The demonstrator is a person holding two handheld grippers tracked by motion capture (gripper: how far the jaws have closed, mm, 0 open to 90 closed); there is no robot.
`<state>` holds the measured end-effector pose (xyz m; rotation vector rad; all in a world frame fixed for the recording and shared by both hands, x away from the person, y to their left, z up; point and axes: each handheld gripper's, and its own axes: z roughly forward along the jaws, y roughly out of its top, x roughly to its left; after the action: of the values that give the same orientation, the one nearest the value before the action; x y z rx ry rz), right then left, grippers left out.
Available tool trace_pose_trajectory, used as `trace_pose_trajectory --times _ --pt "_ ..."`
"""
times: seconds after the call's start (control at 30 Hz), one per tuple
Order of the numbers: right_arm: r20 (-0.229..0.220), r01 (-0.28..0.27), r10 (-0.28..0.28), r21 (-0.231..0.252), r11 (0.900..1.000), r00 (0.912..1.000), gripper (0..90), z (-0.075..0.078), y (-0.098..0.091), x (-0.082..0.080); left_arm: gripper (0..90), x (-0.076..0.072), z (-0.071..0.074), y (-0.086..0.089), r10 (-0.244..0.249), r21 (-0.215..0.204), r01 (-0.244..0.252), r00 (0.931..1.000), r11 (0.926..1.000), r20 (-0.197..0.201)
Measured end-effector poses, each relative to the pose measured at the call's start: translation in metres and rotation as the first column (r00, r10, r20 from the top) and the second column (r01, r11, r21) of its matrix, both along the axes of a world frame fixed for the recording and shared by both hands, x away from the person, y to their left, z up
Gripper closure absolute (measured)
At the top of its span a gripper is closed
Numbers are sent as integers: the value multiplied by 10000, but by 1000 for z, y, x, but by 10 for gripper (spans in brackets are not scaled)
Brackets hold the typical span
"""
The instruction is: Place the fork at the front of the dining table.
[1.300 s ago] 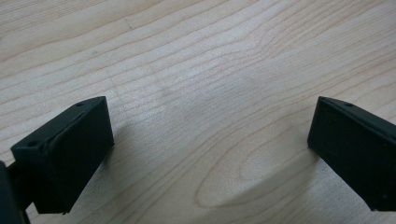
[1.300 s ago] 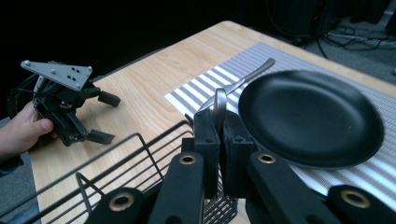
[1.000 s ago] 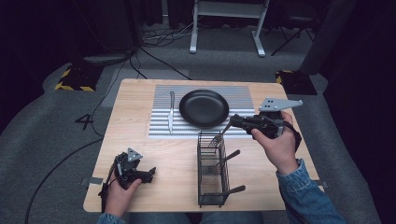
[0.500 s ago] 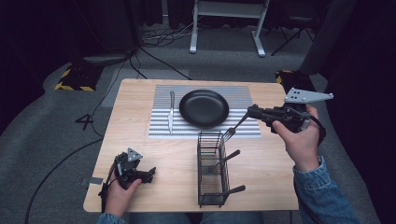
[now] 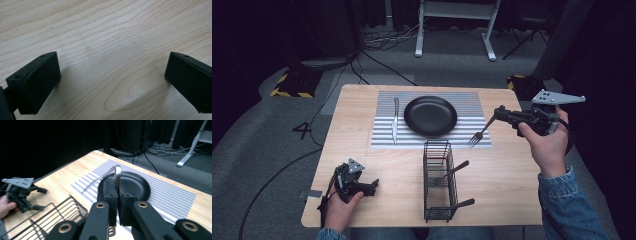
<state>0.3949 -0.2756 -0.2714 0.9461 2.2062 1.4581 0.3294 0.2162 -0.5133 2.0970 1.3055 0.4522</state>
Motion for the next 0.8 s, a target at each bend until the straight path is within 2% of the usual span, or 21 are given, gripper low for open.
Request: trace_pose_trajectory --times 0.17,0.37,0.53,0.8 --pt "-22 390 -391 -336 9987 9992 871 -6 -6 14 3 0 0 0 -1 -10 1 10000 10000 5" --pt "-49 905 -908 -424 9950 9959 870 -16 -15 33 3 0 0 0 2 -3 -2 10000 10000 0" --pt "-264 1122 -1138 -573 9920 9932 870 -35 -19 46 3 0 0 0 2 -2 -2 10000 10000 1" --pt "-501 1150 -1220 -1240 9856 9913 870 -68 -16 55 3 0 0 0 0 -9 0 10000 10000 4"
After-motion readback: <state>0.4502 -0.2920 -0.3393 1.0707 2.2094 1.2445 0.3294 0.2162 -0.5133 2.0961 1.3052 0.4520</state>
